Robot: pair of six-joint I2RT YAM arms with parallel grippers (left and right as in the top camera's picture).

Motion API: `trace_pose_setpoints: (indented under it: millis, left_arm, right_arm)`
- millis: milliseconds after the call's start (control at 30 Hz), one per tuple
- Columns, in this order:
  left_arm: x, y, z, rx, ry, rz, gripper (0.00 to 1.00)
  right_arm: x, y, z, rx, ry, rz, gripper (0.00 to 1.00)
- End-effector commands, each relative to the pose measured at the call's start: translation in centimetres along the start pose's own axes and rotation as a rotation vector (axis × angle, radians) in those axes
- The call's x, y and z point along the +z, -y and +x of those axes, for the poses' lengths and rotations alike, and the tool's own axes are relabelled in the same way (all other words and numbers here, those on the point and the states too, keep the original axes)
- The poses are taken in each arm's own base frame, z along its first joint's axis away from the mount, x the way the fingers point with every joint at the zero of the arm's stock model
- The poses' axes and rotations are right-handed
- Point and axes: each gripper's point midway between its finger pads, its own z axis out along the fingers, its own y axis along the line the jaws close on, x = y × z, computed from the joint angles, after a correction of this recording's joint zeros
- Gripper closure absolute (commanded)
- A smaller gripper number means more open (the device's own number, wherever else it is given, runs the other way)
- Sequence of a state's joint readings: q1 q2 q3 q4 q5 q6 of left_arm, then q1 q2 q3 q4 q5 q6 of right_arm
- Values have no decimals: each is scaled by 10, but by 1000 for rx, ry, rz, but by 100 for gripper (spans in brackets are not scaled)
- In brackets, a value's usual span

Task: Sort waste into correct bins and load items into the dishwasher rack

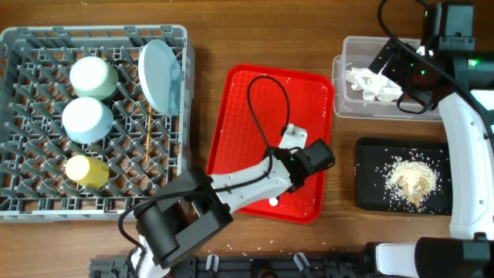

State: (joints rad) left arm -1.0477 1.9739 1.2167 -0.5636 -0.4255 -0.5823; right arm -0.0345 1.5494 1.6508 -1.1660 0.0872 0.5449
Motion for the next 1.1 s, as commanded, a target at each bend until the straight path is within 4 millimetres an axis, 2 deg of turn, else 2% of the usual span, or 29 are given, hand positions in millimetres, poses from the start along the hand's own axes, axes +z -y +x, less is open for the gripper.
trace_pose_setpoints:
  millis: [0,167,300,367,867,900,1000,1067]
  left_arm:
    - [16,4,18,38,-29,-41,53]
    - [18,4,19,40,-31,-45,57]
    - [18,3,19,40,-29,-48,70]
    - [18,3,19,40,-29,-48,74]
    - [8,6,9,39,-21,-39,79]
    - [8,6,9,39,-23,-37,80]
    - [8,8,10,38,-30,-28,96]
    - [8,10,12,38,-41,-14,96]
  right_arm:
    - [1,1,-2,8,6,8,0]
    - [1,1,-2,8,6,8,0]
    - [1,1,-2,8,6,8,0]
    - [1,1,-2,8,6,8,0]
    - [1,1,-2,8,6,8,0]
    - [1,1,-2,8,6,8,0]
    - [1,1,-2,8,6,8,0]
    - [1,1,-2,8,6,8,0]
